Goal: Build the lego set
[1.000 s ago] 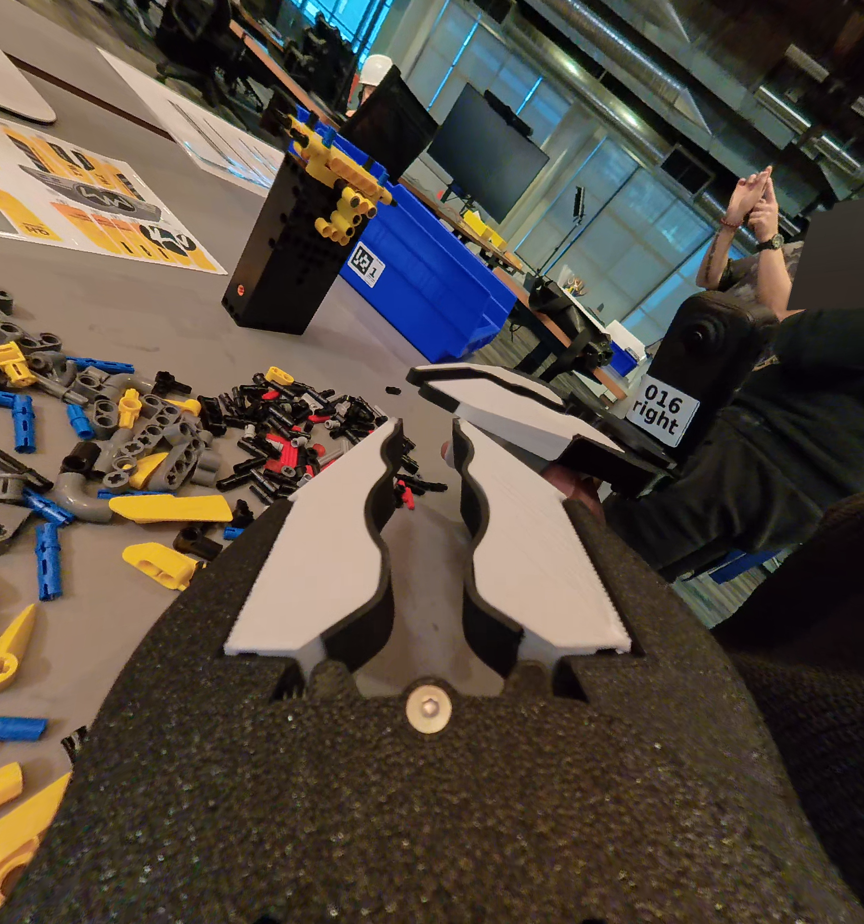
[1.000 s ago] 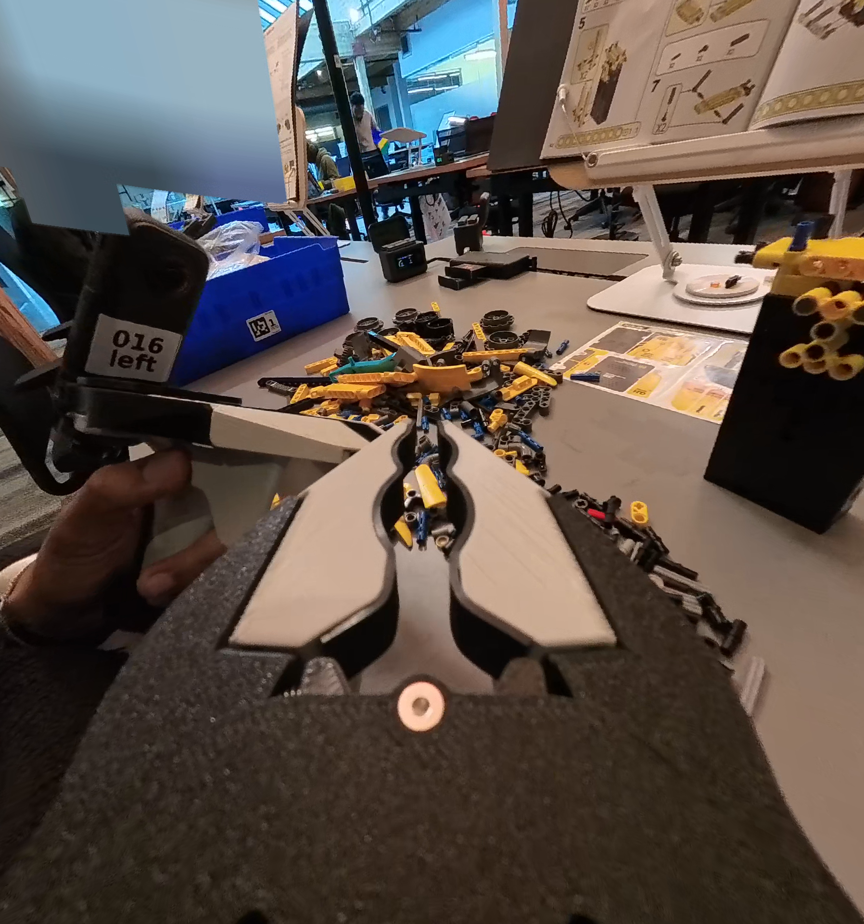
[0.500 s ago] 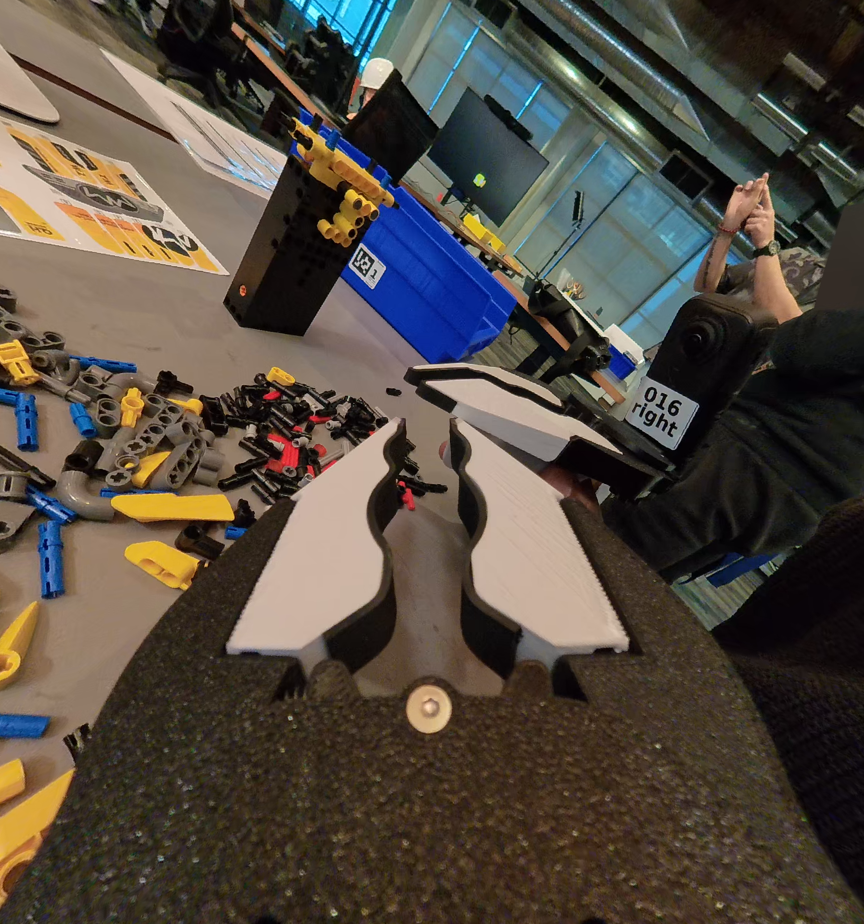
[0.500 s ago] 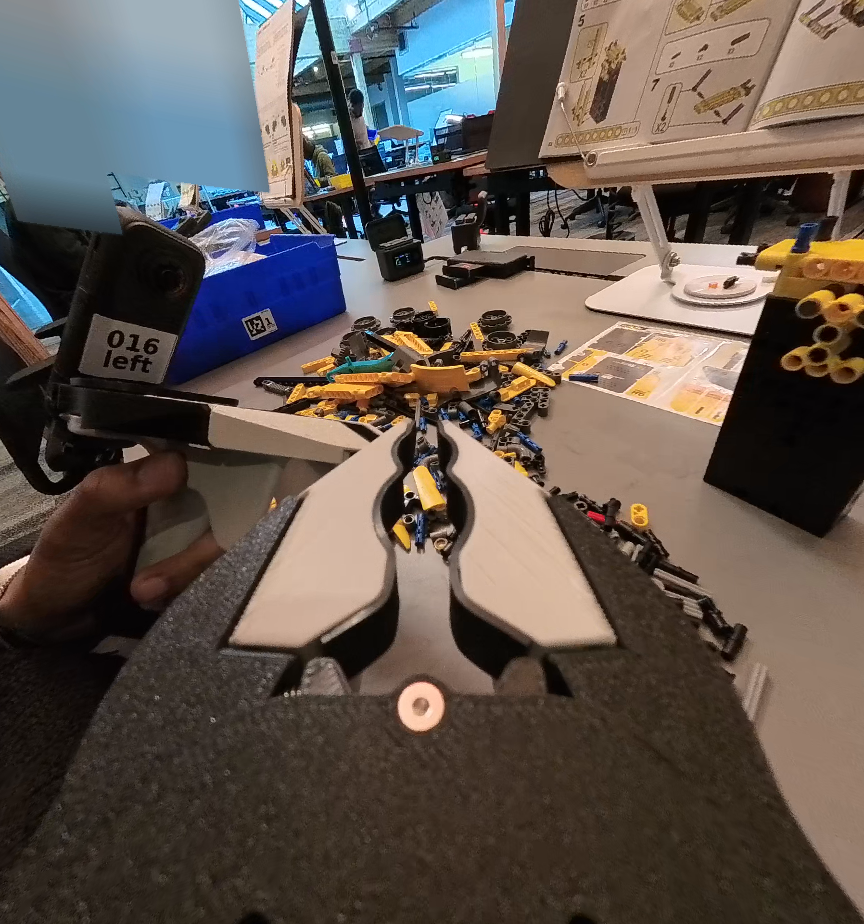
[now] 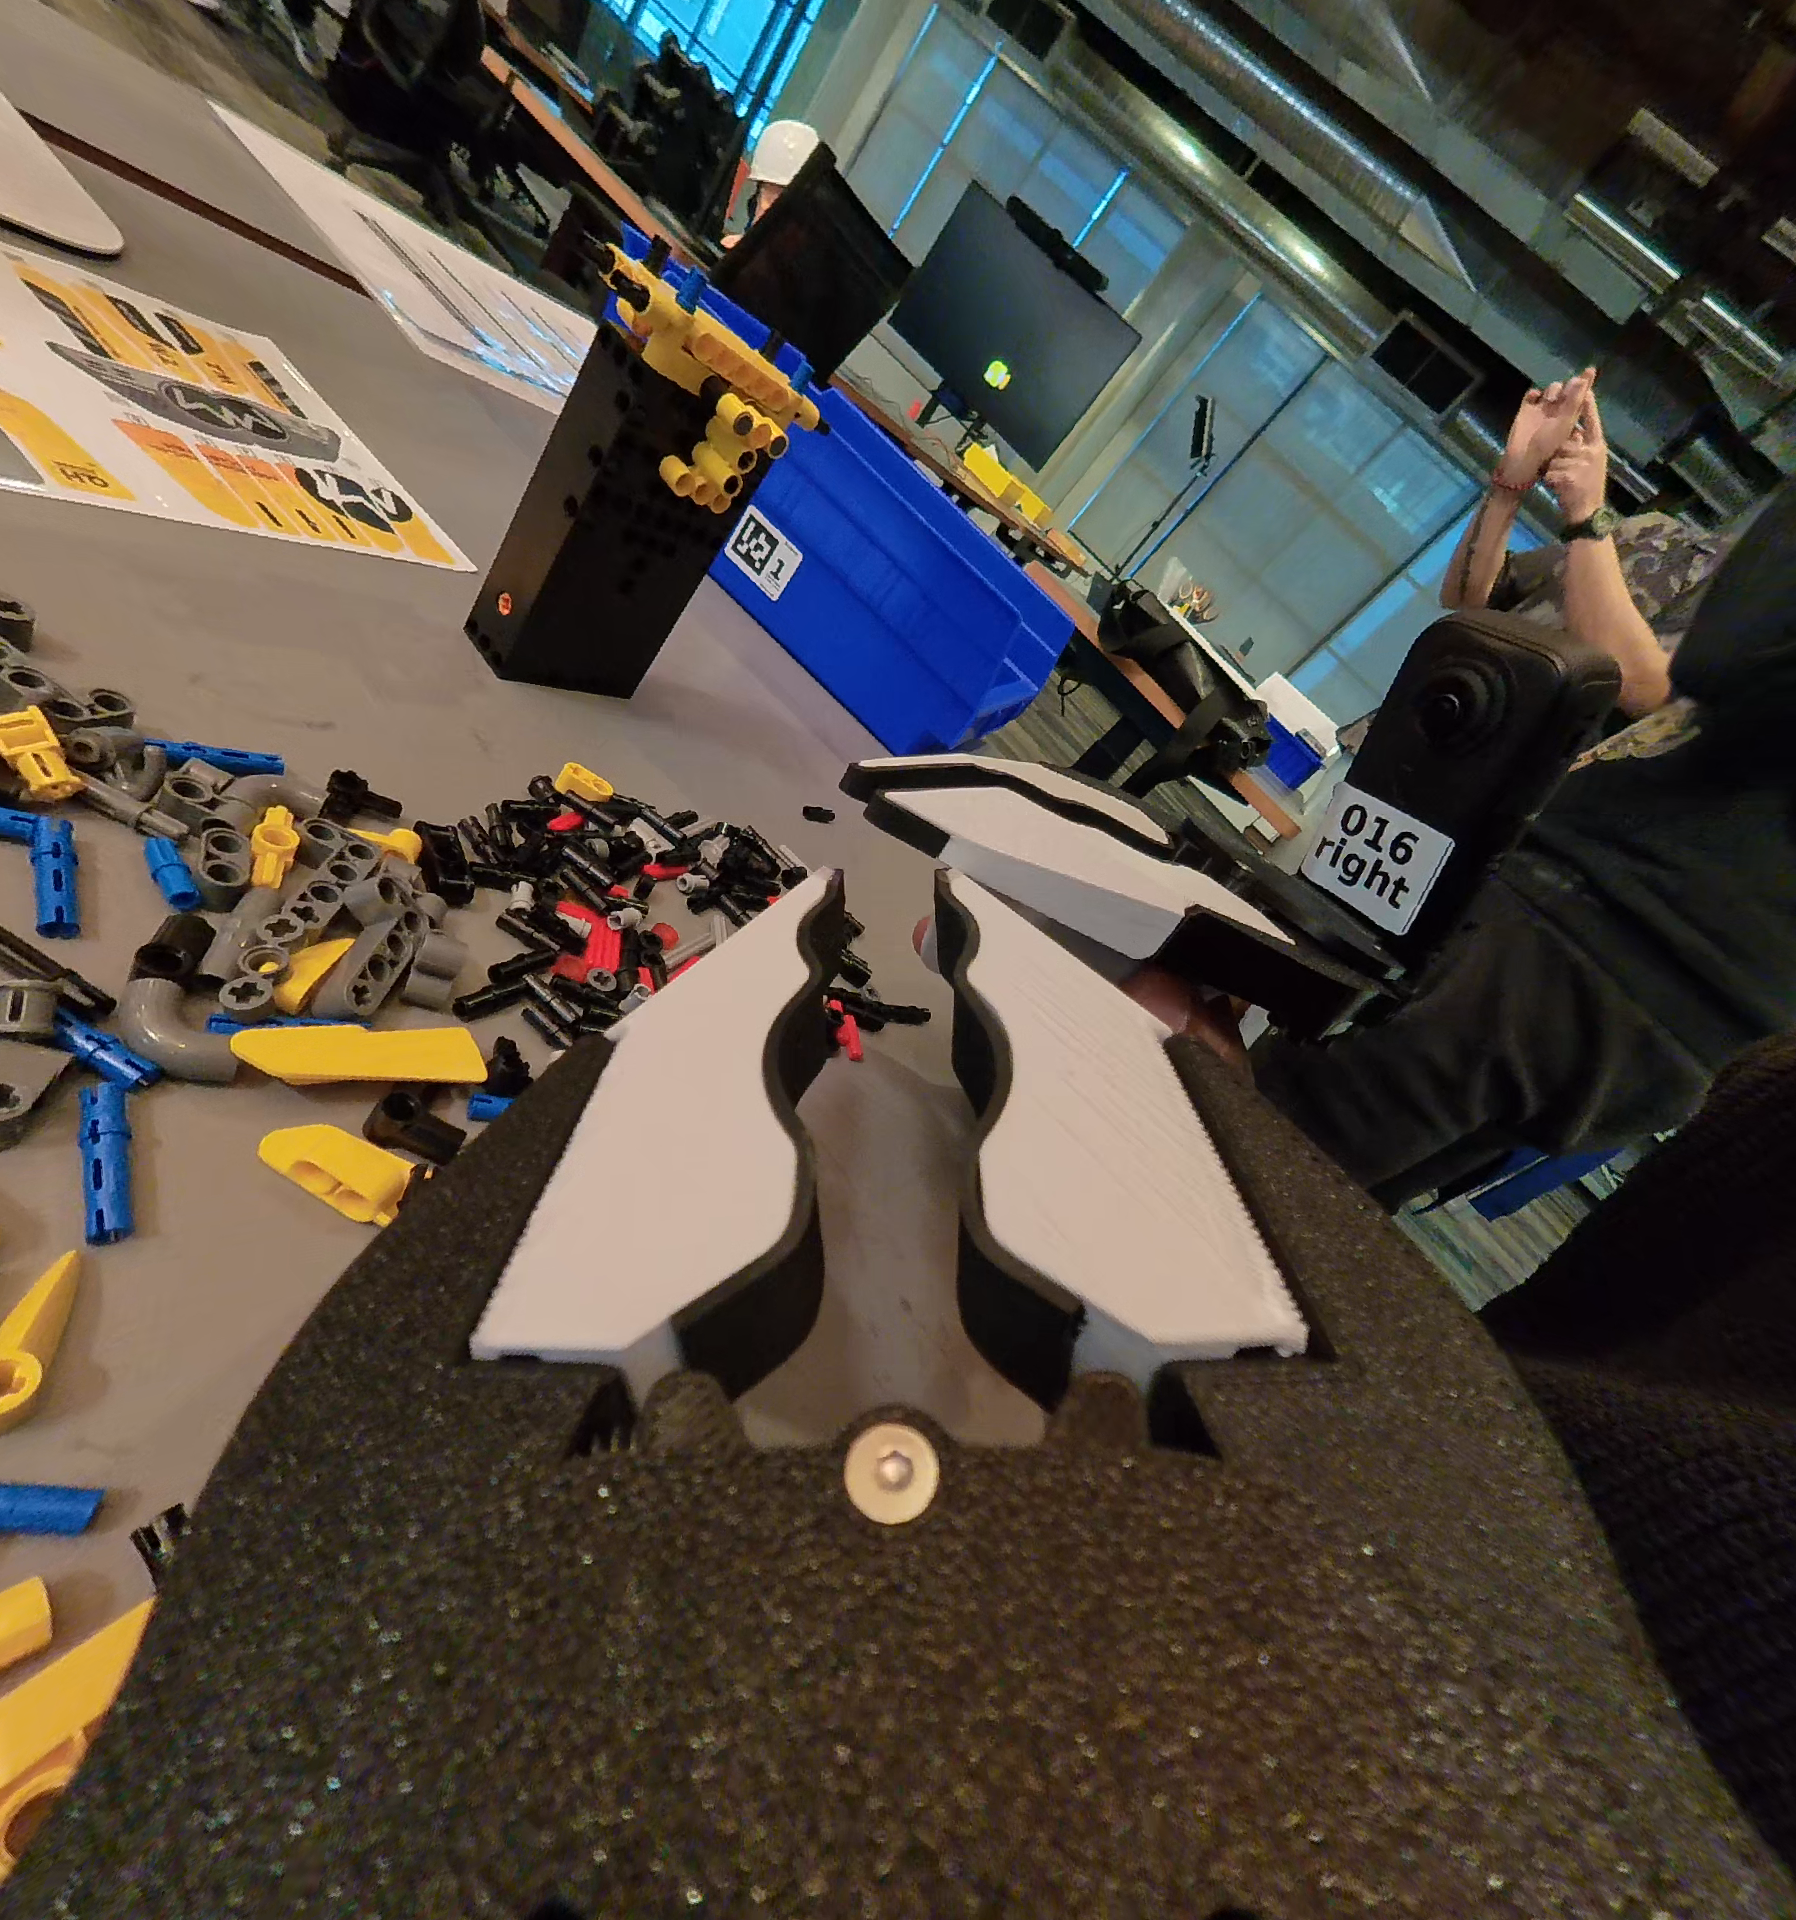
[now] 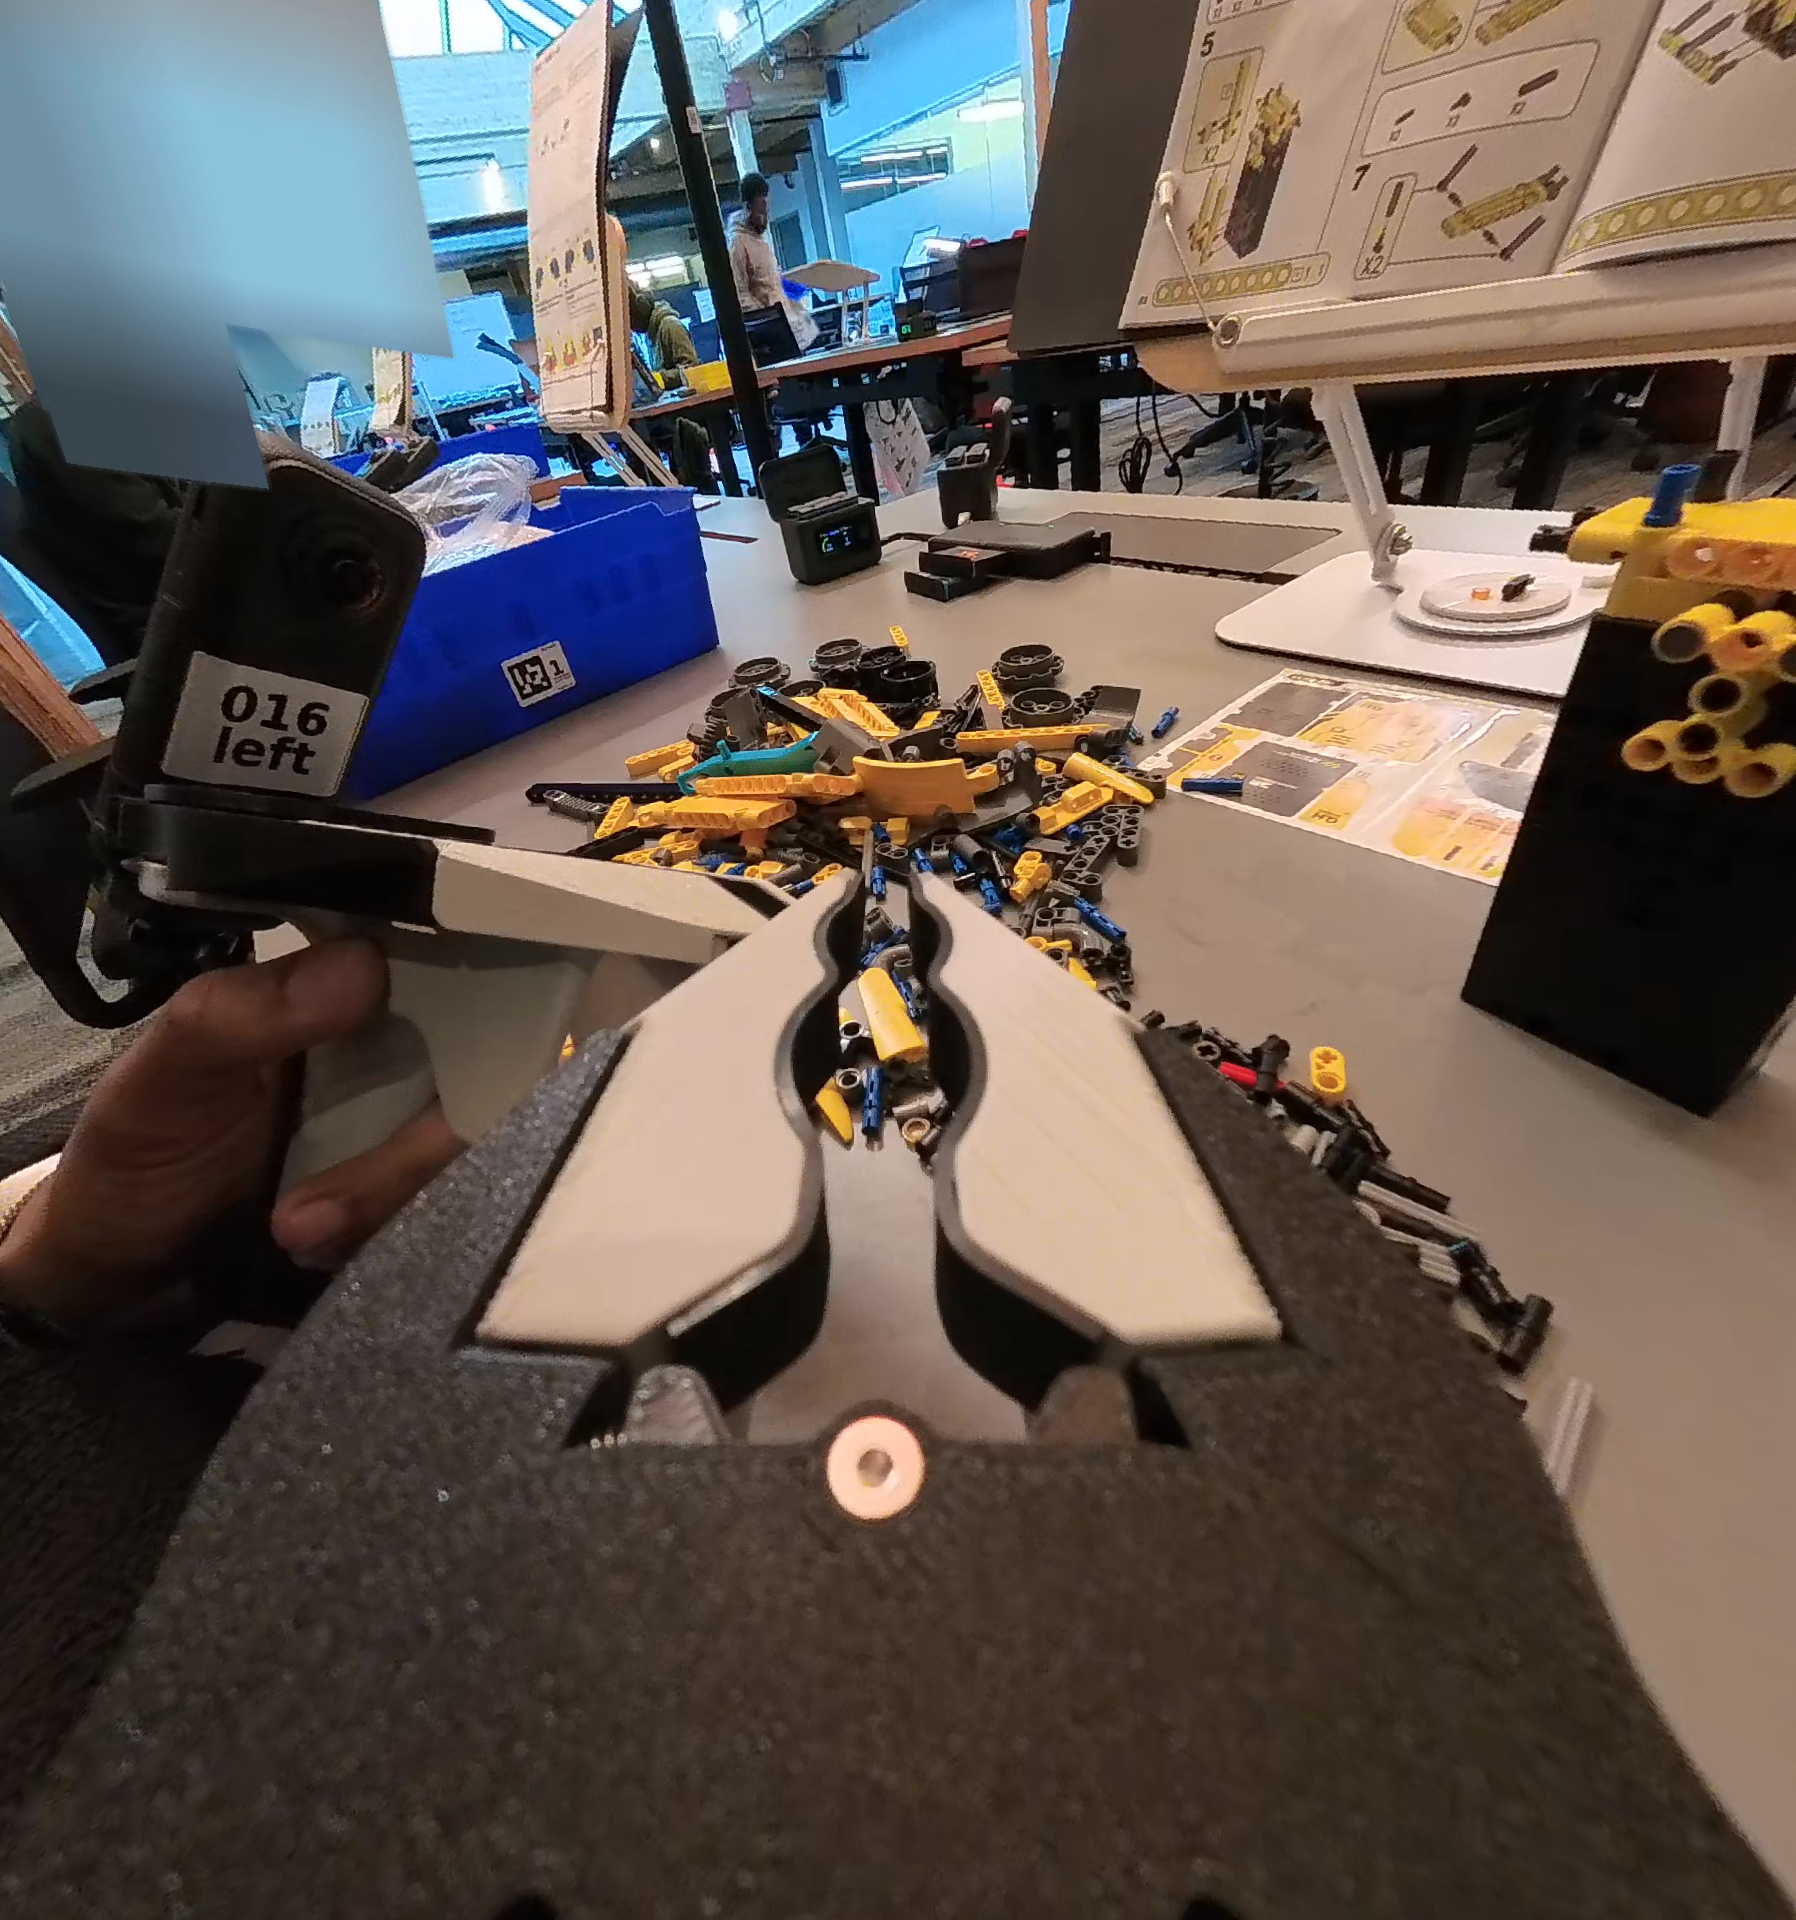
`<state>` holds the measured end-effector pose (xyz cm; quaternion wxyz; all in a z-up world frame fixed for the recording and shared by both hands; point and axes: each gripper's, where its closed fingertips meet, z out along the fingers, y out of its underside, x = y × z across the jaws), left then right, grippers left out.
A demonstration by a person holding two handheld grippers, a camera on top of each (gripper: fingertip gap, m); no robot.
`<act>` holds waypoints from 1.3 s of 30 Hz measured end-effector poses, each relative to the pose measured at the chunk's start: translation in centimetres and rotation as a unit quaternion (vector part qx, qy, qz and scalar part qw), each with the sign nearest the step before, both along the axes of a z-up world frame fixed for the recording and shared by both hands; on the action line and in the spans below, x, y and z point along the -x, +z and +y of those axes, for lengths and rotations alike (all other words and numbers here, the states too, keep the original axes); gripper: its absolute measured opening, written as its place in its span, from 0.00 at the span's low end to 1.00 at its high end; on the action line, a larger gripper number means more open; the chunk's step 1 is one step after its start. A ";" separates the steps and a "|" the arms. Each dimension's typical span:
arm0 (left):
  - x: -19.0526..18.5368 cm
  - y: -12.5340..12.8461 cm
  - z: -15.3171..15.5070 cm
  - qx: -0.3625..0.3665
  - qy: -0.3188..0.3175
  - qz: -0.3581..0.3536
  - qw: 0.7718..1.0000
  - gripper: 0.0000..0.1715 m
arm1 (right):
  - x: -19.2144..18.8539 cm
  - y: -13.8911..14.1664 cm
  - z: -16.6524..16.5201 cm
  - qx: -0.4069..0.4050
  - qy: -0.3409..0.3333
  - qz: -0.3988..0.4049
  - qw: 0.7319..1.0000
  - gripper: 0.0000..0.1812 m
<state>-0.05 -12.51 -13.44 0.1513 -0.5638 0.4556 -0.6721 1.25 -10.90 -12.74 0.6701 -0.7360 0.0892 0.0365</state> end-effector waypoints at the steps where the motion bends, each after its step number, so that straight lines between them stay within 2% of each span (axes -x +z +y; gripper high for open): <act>1: 0.0 0.0 0.0 0.000 0.000 0.000 1.000 0.10 | 0.0 0.0 0.0 0.000 0.000 0.000 1.000 0.04; 25: 0.4 0.5 -0.3 -0.013 0.002 -0.017 1.000 0.10 | 0.4 0.6 -0.3 -0.016 -0.001 -0.022 1.000 0.04; 33: 0.8 1.1 -0.7 -0.044 0.008 -0.041 0.998 0.10 | 0.9 1.1 -0.7 -0.038 0.011 -0.013 0.999 0.05; 39: 1.5 1.6 -0.7 -0.079 0.031 -0.061 0.994 0.09 | 1.6 1.6 -0.9 -0.053 0.015 -0.034 0.998 0.05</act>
